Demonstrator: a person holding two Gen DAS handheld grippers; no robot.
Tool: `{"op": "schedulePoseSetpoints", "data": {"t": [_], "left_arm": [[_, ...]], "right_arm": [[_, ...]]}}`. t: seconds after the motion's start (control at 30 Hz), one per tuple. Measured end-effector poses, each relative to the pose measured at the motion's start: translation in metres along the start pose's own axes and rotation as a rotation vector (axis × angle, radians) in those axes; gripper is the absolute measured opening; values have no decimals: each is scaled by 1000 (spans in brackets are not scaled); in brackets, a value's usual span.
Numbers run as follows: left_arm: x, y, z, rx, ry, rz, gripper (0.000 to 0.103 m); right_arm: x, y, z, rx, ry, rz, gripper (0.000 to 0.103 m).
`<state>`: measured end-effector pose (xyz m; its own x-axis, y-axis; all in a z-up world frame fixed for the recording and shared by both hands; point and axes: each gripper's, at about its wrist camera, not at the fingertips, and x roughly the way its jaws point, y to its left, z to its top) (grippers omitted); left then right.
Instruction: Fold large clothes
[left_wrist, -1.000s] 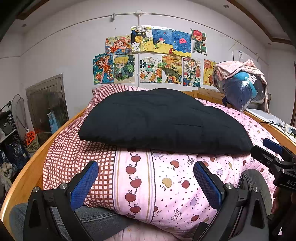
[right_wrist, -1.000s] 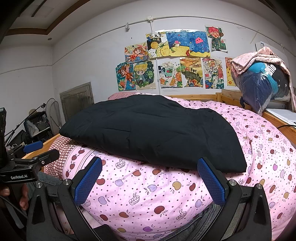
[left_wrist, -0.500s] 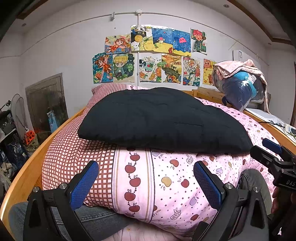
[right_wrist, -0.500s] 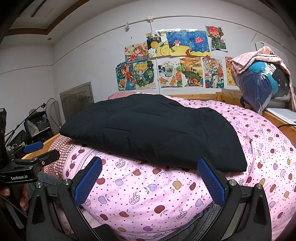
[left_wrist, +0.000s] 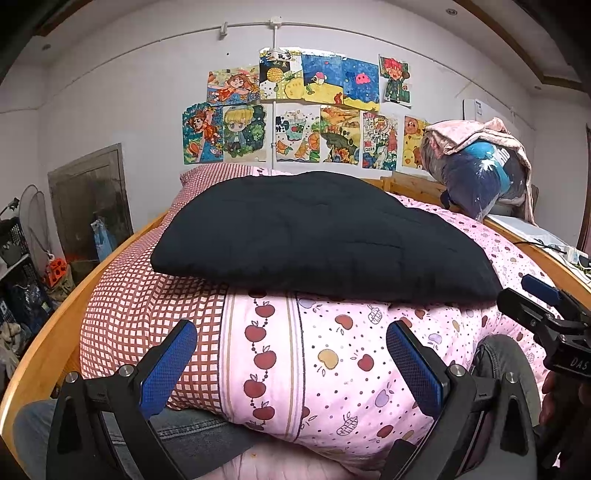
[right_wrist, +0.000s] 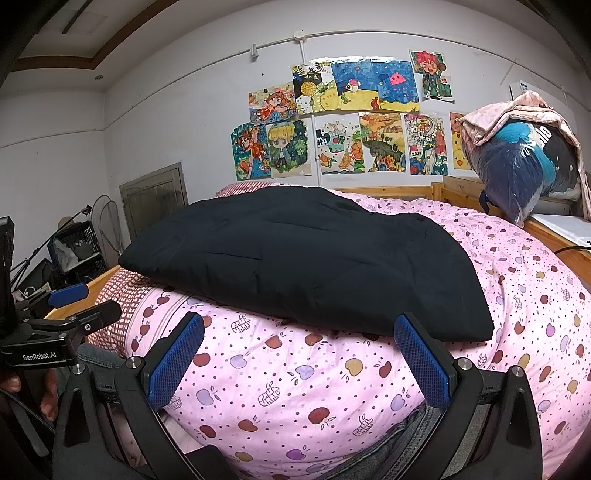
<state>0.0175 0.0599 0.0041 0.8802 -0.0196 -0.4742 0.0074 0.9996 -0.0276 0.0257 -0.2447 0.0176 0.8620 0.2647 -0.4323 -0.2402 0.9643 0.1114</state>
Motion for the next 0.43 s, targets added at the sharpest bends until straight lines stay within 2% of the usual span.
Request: {"op": "schedulePoseSetpoints", "data": {"t": [0.1,0.23,0.43], "left_arm": [[1,3,0,-29,14,-48,103],[1,4,-2,-58,9,-43,103],[0,4,-3,-45,4,-28,103]], "right_arm": [[0,-1,0,1,1,1,101],[0,0,0,0,1,1,101],[0,0,0,3,1,1,101]]}}
